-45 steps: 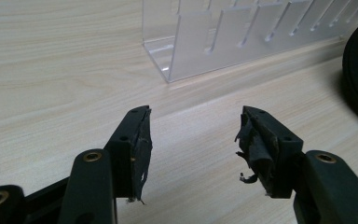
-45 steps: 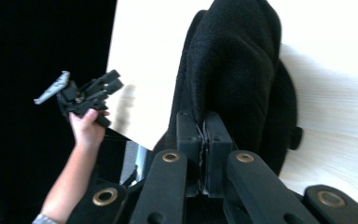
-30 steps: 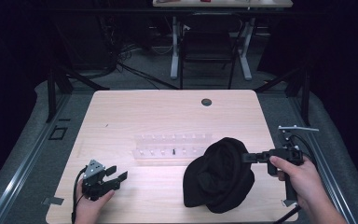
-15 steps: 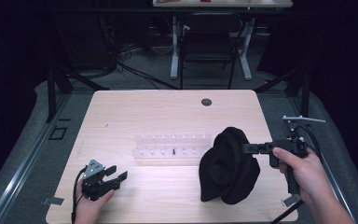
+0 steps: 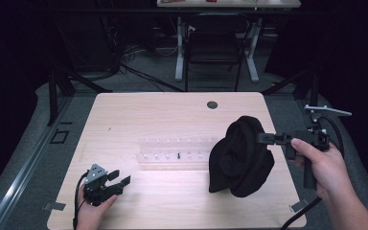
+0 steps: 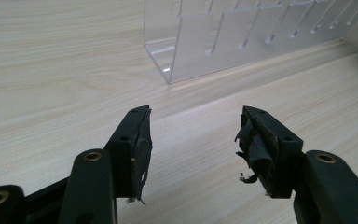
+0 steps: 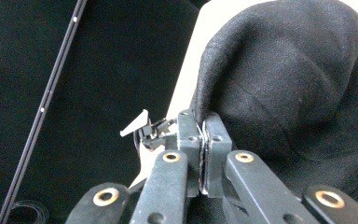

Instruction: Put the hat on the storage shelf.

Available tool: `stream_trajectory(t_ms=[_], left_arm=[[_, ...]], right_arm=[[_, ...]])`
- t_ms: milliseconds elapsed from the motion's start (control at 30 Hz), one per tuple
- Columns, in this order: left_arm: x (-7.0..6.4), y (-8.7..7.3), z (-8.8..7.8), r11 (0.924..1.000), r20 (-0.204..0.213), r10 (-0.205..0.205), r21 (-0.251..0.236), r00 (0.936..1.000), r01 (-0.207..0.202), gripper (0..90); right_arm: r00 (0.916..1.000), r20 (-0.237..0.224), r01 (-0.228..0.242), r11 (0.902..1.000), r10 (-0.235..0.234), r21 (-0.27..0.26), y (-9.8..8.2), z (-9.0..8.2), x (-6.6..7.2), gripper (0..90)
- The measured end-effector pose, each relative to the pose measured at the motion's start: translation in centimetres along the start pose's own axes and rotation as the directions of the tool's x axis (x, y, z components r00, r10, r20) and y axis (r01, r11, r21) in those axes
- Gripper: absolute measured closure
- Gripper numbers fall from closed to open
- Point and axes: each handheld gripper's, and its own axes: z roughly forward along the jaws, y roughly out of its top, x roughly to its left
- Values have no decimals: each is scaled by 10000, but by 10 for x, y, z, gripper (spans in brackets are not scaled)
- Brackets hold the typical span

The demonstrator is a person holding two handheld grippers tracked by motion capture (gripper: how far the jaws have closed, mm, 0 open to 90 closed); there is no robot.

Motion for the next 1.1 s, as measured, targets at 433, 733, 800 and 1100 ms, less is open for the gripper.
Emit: stream_trajectory(t_ms=[433,733,800,1100], left_arm=[[0,0,-1,10000,-7,-13,-89,10000,13,440],[0,-1,-1,10000,-12,-27,-49,10000,27,440],[0,-1,-1,10000,0,-23,-59,10000,23,440],[1,0,-2,10000,29,-40,-62,10000,40,440]], right_arm=[[9994,-7,356,9993,-356,-123,16,1,25,886],[9987,-20,514,9987,-514,-35,26,8,37,886],[9986,0,536,9986,-536,-20,28,11,39,886],[9977,-2,681,9977,-681,27,41,28,48,885]])
